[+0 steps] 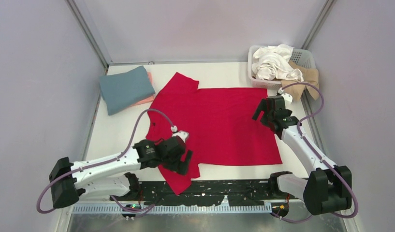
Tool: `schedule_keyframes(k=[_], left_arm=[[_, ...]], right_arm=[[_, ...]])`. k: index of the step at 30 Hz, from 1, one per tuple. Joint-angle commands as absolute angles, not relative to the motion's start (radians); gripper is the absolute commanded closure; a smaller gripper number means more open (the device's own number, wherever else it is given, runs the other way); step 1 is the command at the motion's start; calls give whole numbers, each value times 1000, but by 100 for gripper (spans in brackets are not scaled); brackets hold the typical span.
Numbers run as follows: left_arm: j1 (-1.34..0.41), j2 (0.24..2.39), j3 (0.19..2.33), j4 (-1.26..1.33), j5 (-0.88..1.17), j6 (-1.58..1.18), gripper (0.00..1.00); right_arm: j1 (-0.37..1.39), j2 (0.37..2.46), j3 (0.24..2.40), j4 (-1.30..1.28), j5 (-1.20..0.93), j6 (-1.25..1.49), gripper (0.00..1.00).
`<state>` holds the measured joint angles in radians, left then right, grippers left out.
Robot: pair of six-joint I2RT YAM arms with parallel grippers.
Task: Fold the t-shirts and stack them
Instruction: Grab the side of the flattened tshirt closest away from the robot with both arms
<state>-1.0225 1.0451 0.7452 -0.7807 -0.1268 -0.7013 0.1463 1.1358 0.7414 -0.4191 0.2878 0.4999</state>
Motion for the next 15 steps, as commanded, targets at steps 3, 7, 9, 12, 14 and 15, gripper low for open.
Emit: schedule_keyframes(k=[3,7,9,12,14,15], left_arm=[[-1239,1087,690,-800,-125,-837,11],[-1325,1146,686,-783,-125,-875,21],[-1338,1197,689,-784,-117,-885,27],[-1362,1266,689,-758,-85,-893,40],[-1380,1298,690,-753,-71,-908,40],[-1390,1308,685,-759,-71,-918,40]], right_arm=[[140,1104,721,-421,350,517,5],[141,1100,697,-414,354,520,5],[141,1099,691,-418,360,524,5],[136,1080,679,-424,407,555,5],[126,1055,674,-438,422,580,5],[123,1034,668,-440,424,585,5]])
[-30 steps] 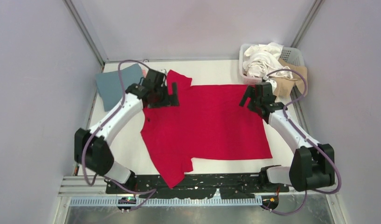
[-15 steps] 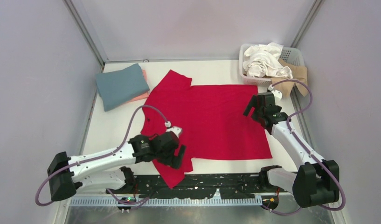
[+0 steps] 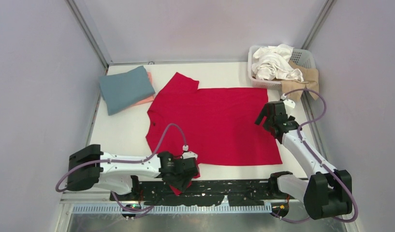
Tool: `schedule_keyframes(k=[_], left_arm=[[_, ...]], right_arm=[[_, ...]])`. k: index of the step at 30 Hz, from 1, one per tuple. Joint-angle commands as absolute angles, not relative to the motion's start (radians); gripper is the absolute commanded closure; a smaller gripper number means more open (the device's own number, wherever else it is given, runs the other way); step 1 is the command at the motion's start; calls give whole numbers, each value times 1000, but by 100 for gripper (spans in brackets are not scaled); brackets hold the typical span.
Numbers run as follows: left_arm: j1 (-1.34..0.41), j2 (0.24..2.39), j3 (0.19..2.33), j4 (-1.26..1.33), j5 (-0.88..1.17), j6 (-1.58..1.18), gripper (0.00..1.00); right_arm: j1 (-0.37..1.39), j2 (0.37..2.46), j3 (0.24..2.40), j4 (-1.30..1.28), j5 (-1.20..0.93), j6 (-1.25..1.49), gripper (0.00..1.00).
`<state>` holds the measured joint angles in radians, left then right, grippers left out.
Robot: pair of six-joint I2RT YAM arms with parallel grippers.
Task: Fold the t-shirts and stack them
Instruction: Grab the side of the flattened tshirt closest away from the robot with both arms
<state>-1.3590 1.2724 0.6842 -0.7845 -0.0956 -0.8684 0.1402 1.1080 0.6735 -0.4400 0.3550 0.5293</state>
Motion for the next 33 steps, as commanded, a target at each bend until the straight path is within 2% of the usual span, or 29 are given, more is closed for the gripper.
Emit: schedule_keyframes(k=[1,4,7,8,11,14,19,22,26,33], left_arm=[[-1399,1311,678,-759,-67,-926,40],[-1407,1322,661,-746,-53,-937,42],[-1409,1346,657,-728,-40,-941,58],[-1412,1354,653,-723,-33,-942,66],[-1412,1366,656,-749,-64,-952,99],[-1411,1333,676,-806,-126,-952,100],[-1409,1228,682,-860,-195,-939,100],[-1407,1178,683,-872,-214,-924,100],[-1402,1131,648,-834,-207,-889,100],[-1348,1114,665,-828,-195,-817,100]], right_arm=[[115,1023,664,-441,425,593,5],[104,976,636,-444,413,599,5],[92,944,615,-471,427,618,5],[88,927,615,-510,450,630,5],[56,873,598,-630,428,670,5],[37,800,573,-728,388,696,5],[34,494,465,-834,294,863,5],[33,393,442,-893,254,919,5],[34,446,475,-968,220,900,5],[34,656,395,-873,64,883,3]])
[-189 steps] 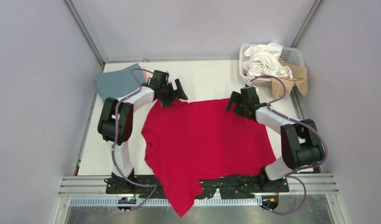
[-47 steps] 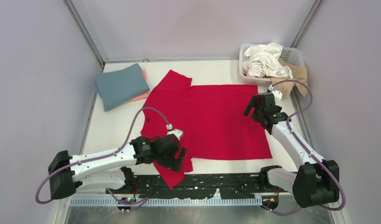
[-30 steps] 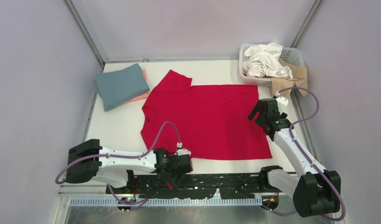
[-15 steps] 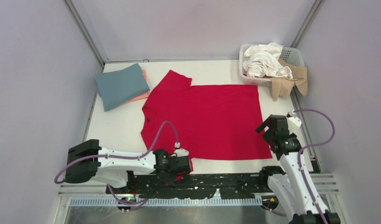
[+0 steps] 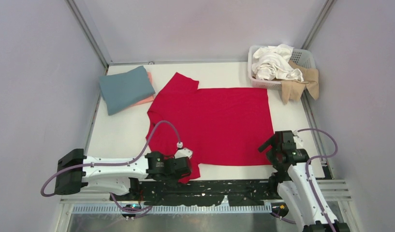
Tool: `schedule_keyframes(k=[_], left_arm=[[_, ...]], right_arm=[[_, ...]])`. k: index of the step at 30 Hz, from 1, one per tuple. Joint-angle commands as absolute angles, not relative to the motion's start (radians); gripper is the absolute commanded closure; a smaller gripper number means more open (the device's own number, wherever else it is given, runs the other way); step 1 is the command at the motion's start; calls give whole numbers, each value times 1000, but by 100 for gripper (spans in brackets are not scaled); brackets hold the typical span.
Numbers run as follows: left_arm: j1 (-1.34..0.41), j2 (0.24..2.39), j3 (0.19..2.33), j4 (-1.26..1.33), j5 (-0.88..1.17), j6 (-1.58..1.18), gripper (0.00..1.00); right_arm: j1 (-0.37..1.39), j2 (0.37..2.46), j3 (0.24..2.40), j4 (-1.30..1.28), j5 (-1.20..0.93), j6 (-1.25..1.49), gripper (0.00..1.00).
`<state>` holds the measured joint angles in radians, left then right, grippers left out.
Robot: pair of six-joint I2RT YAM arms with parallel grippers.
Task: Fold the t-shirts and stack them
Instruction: Grab the side of the flattened tshirt closest away from the robot with both arms
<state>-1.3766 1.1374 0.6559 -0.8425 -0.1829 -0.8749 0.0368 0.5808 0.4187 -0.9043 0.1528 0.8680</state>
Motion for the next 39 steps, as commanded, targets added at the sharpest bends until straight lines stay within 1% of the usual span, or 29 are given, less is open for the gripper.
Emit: schedule_keyframes(k=[1,8,16,22,24,25,26,27,28,29,31,36,38,39], left_arm=[[-1341,1113,671,-829,-191,-808,100],[-1279,1109,683,-827,-170,-751,100],[-1210,1089,684,-809,-138,-715,100],[-1165,1092,690,-802,-126,-700,100],[-1152,1105,692,-801,-120,-698,100],[-1149,1110,693,-797,-116,-698,100],[-1145,1115,692,-793,-111,-697,100],[-1143,1118,694,-790,-106,-696,100],[-1140,1122,697,-789,-102,-696,100],[-1138,1124,699,-788,-99,-696,100],[-1134,1125,702,-793,-101,-696,100],[-1114,1112,713,-811,-106,-690,100],[-1106,1101,719,-815,-107,-689,100],[-1101,1096,720,-812,-105,-685,100]], right_arm=[[34,676,396,-869,66,883,3],[34,654,398,-874,91,908,2],[34,683,352,-784,161,937,0],[32,689,342,-745,210,936,8],[32,684,344,-734,229,929,13],[32,684,345,-734,234,925,19],[31,686,344,-730,241,923,23],[29,688,344,-730,242,919,32],[28,694,344,-728,239,912,35],[29,697,345,-728,238,908,43],[29,700,348,-728,234,896,51],[29,692,360,-733,237,871,65],[28,693,366,-737,245,857,76],[28,697,370,-737,244,854,89]])
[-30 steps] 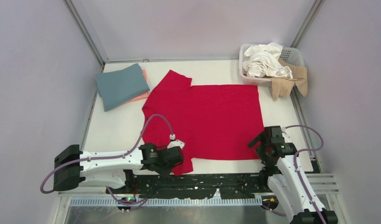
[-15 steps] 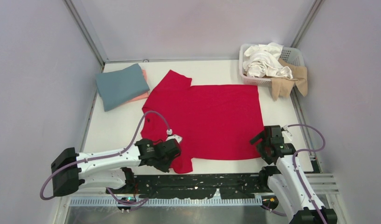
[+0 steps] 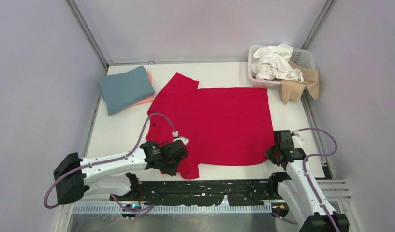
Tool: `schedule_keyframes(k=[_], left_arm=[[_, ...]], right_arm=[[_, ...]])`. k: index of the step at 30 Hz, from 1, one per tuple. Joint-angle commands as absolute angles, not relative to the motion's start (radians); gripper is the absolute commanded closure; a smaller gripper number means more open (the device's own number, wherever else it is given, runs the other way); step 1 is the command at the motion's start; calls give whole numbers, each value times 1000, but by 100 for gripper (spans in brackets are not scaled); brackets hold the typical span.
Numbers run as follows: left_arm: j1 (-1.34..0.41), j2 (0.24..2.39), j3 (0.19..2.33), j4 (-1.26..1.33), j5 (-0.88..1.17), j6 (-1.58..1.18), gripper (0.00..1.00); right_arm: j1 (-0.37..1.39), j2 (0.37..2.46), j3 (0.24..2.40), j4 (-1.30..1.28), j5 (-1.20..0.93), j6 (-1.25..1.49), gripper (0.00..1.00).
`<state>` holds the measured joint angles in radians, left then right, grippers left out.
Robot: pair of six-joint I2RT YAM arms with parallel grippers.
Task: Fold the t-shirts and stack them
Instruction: Grab the side of the flattened tshirt closest away from the robot with both arms, then fold the flattened tshirt in 1/3 of the way
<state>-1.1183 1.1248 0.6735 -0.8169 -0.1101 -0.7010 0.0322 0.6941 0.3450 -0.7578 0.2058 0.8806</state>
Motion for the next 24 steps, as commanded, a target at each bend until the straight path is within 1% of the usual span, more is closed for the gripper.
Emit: schedule_keyframes(k=[1,5,15,24], left_arm=[[-1094,1090,722,-814,-106,-682,100],[-1062,1063,725,-814,-111,-669,100],[-944,1053,803,-741,-68,-578,100],[-741,1089,890,-760,-7,-530,100]], right_arm=[[28,699,370,-735,242,848,93],[27,733,383,-709,210,808,94],[28,913,534,-674,118,701,94],[28,1038,647,-639,103,686,95]])
